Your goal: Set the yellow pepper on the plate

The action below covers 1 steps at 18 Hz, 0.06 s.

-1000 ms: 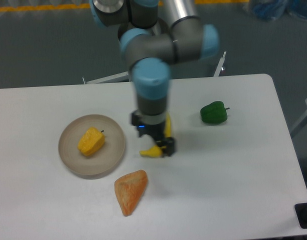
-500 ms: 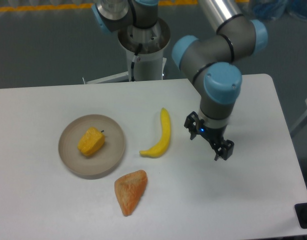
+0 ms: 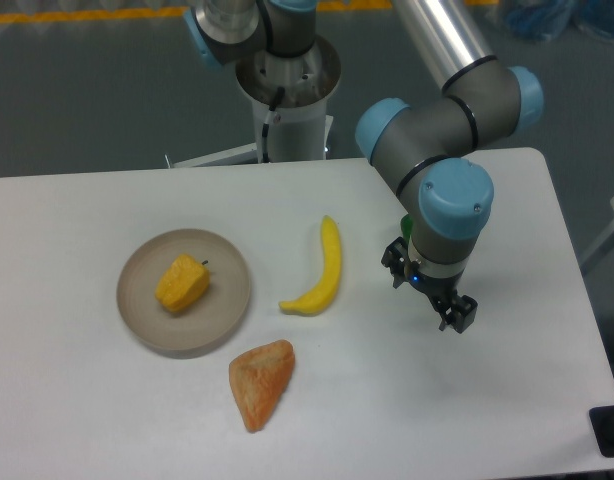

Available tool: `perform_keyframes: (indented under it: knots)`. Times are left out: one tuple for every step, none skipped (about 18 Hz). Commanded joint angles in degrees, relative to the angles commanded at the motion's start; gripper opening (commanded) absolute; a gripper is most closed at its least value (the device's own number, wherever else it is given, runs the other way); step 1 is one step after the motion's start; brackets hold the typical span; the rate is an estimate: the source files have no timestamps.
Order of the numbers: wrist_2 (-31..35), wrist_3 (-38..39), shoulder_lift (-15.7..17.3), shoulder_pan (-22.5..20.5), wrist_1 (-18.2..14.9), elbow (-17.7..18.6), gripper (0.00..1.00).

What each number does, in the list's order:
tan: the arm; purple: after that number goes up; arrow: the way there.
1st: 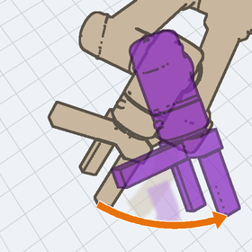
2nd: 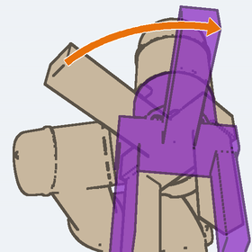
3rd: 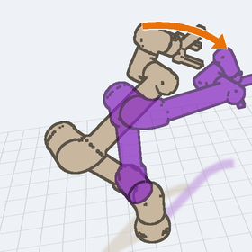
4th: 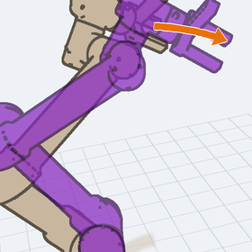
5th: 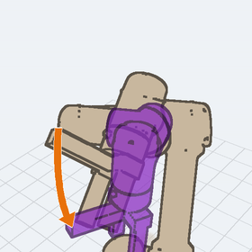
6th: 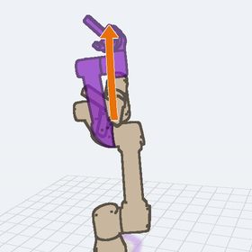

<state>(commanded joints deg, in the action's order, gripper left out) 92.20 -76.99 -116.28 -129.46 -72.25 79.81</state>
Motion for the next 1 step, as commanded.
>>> perform_keyframes:
  knots:
    - [-0.17,0.00,0.00,-0.09,0.00,0.00,1.00]
